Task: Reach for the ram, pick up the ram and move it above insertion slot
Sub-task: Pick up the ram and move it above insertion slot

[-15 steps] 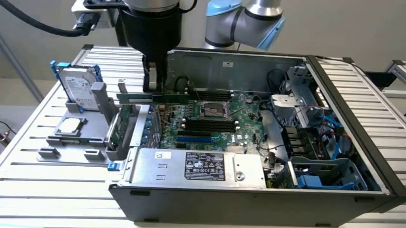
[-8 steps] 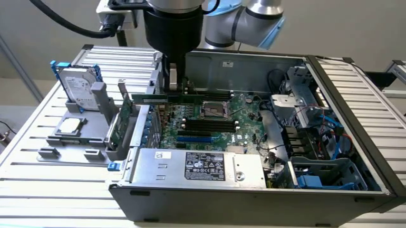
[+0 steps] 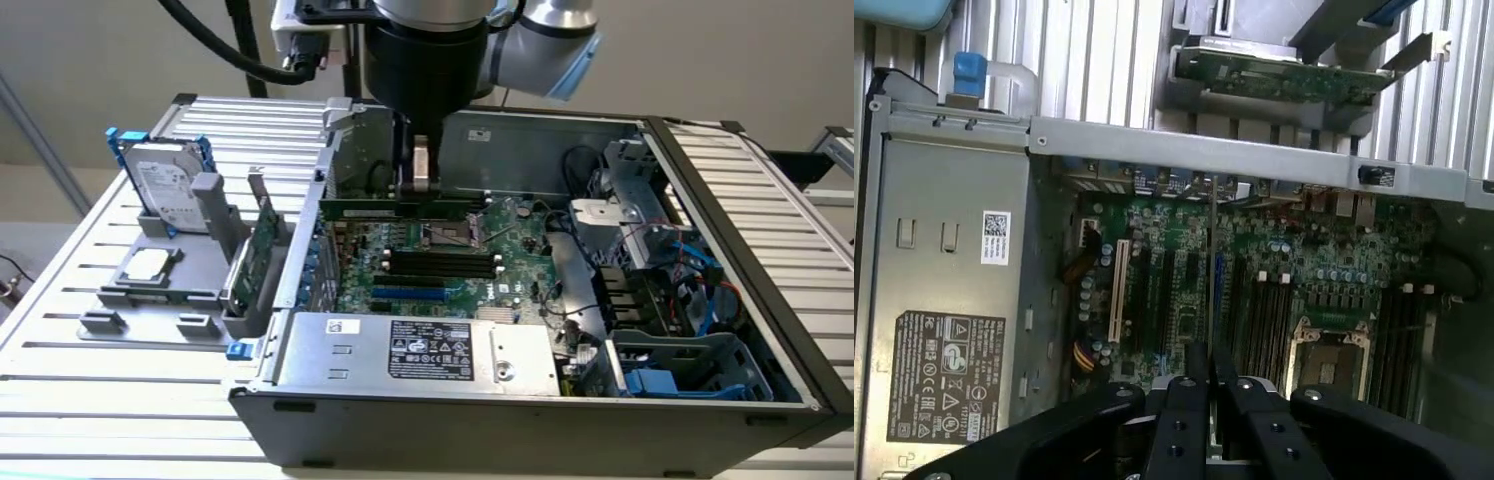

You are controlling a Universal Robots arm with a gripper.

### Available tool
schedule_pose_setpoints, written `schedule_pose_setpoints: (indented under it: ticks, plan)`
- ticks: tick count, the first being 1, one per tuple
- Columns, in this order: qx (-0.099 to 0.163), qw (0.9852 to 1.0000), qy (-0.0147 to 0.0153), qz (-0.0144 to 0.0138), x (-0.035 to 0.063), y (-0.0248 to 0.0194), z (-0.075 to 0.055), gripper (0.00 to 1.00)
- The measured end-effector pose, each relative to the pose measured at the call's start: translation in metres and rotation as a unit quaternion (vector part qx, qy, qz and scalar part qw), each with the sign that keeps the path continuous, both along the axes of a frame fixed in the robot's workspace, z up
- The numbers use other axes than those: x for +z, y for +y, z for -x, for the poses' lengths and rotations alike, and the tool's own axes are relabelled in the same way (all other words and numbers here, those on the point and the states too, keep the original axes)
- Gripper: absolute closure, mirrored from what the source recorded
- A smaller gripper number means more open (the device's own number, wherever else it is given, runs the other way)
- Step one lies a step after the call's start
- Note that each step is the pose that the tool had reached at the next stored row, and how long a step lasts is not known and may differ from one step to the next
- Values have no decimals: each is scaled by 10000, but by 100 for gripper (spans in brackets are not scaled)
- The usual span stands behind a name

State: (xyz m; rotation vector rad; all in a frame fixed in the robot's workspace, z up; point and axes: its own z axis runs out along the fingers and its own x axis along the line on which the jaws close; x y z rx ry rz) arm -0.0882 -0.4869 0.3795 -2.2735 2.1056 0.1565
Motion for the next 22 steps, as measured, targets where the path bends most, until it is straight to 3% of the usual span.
schedule_pose_setpoints:
  ticks: [6,16,22]
  plan:
    - [0,10000,0,22,-4,122,-180,87]
    - [-5,9999,0,148,-6,319,-307,87]
    - [-44,9998,0,173,-7,419,-330,87]
